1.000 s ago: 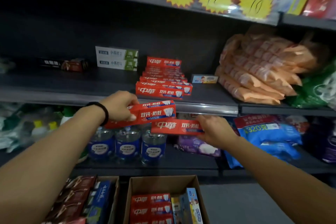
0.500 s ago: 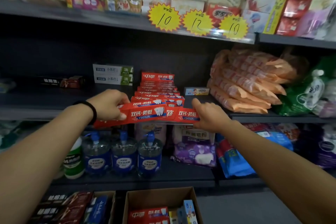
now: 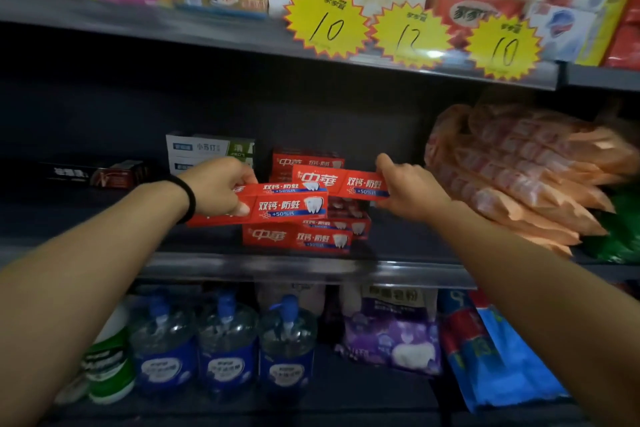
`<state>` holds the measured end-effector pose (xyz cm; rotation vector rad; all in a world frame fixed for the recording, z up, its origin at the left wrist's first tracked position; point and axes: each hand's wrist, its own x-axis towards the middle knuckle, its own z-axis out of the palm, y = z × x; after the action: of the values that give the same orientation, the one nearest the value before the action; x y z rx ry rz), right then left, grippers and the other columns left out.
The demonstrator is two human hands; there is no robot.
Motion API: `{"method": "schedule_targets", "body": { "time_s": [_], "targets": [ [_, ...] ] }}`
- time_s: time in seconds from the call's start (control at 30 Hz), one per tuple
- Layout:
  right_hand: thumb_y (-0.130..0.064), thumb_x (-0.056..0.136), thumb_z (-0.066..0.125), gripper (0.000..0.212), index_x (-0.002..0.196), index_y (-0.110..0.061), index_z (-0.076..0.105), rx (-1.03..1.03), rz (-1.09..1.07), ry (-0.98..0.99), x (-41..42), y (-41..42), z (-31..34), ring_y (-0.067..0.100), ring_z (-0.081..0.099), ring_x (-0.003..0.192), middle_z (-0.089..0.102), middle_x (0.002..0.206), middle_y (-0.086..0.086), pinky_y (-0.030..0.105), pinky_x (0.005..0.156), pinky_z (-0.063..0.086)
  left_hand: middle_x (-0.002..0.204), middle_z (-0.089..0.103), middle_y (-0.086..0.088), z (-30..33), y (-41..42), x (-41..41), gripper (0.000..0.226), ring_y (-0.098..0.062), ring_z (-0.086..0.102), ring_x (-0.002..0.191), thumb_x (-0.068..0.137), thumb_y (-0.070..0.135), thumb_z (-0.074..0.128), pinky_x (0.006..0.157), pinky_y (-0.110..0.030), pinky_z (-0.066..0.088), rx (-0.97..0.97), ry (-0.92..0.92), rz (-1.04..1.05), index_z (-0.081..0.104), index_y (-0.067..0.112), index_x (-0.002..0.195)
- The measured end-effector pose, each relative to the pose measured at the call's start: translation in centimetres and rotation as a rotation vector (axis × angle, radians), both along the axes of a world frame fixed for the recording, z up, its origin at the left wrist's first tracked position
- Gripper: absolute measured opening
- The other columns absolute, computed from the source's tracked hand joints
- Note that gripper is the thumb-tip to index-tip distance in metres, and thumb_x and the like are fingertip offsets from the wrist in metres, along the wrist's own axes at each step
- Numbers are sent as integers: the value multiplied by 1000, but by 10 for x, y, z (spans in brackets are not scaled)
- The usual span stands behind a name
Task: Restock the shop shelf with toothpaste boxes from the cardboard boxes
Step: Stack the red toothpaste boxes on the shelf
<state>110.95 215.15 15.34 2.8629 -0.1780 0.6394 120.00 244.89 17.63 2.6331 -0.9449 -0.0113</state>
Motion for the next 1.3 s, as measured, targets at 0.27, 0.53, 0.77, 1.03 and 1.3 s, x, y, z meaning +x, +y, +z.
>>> {"method": "schedule_targets", "body": {
  "time_s": [0.27, 0.53, 0.77, 1.03, 1.3],
  "targets": [
    [-36, 84, 71, 72, 137, -19, 25, 76, -35, 45, 106, -24, -5, 30, 58, 108, 59, 124, 10, 38, 82, 48, 116, 61, -1, -6, -42, 81, 45, -19, 57, 108, 80, 18, 73, 91, -35, 47, 29, -41, 25, 56, 20, 122],
    [-35, 83, 72, 68, 132, -17, 29, 74, 50, 59, 183, -45, -23, 30, 63, 101, 62, 121, 11, 39, 83, 52, 117, 62, 1, -16, -70, 138, 41, -17, 57, 105, 81, 16, 72, 87, -28, 44, 45, -70, 15, 59, 20, 120],
    [-31, 84, 70, 60, 126, -19, 28, 62, 49, 89, 217, -55, -36, 29, 62, 103, 61, 123, 11, 39, 84, 51, 117, 61, 4, -20, -73, 161, 40, -15, 56, 109, 80, 17, 73, 89, -25, 41, 22, -106, -1, 60, 20, 118],
    [-28, 91, 60, 50, 133, -20, 34, 72, 51, 139, 229, -57, -39, 27, 60, 106, 58, 126, 10, 34, 85, 47, 112, 61, 8, -29, -75, 171, 37, -10, 54, 102, 81, 17, 72, 87, -27, 41, 13, -83, -9, 62, 23, 116],
    [-29, 96, 54, 40, 134, -21, 44, 80, 72, 146, 225, -55, -31, 24, 61, 106, 61, 124, 7, 38, 90, 51, 109, 58, 9, -27, -77, 168, 39, -9, 53, 101, 82, 18, 71, 90, -28, 42, -1, -61, -9, 59, 23, 119]
  ]
}}
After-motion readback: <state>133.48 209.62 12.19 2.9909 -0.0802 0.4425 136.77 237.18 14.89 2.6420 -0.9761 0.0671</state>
